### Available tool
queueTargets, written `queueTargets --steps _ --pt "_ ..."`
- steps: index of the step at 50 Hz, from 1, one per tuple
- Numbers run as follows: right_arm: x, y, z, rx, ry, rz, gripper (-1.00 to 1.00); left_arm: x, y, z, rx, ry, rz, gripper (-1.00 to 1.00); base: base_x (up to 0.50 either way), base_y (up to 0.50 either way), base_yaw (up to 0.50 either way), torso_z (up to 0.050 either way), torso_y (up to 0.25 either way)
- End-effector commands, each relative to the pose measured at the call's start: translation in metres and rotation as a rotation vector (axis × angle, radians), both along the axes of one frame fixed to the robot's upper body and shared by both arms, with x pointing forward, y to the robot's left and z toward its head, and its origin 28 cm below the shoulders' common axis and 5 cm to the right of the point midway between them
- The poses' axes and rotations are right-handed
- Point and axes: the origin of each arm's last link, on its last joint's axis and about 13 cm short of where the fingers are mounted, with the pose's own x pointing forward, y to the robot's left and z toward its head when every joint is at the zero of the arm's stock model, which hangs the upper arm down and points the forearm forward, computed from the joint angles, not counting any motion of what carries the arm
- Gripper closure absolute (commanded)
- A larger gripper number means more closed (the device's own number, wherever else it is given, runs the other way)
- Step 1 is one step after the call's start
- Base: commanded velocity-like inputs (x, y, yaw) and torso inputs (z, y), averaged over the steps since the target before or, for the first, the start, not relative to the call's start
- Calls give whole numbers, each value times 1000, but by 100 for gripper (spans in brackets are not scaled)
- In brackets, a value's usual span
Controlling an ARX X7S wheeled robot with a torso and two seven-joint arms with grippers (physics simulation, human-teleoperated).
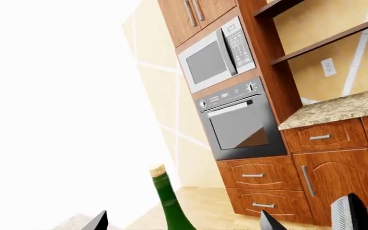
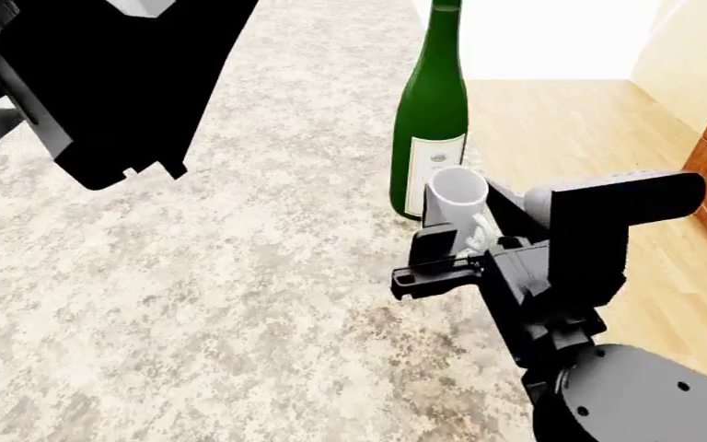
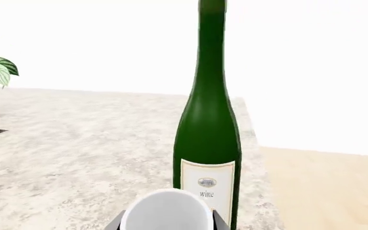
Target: Pick the mug and bottle and place them in the sink. Then turn on the water.
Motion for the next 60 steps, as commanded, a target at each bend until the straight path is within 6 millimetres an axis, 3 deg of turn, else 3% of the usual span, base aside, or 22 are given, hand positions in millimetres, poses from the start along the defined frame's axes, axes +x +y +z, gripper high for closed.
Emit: queueTargets --steps 1,7,12,21,33,60 --pt "-49 -31 29 -74 -142 -68 100 14 -13 -4 12 28 -40 -100 0 0 0 0 0" --pt "-58 -50 39 -79 -172 -161 100 26 -21 -9 16 61 -69 -100 0 0 0 0 0" --pt "-63 -65 48 -70 -202 -231 100 46 -29 -18 4 112 -91 -100 0 0 0 0 0" --pt "-66 -77 53 -41 -235 -316 100 78 -44 -28 12 185 -99 -100 0 0 0 0 1" --pt "-70 -84 56 -8 -260 -368 100 96 -59 -41 1 368 -138 -100 0 0 0 0 0" --pt "-68 -84 51 20 -256 -377 100 132 -84 -50 14 443 -101 -100 0 0 0 0 0"
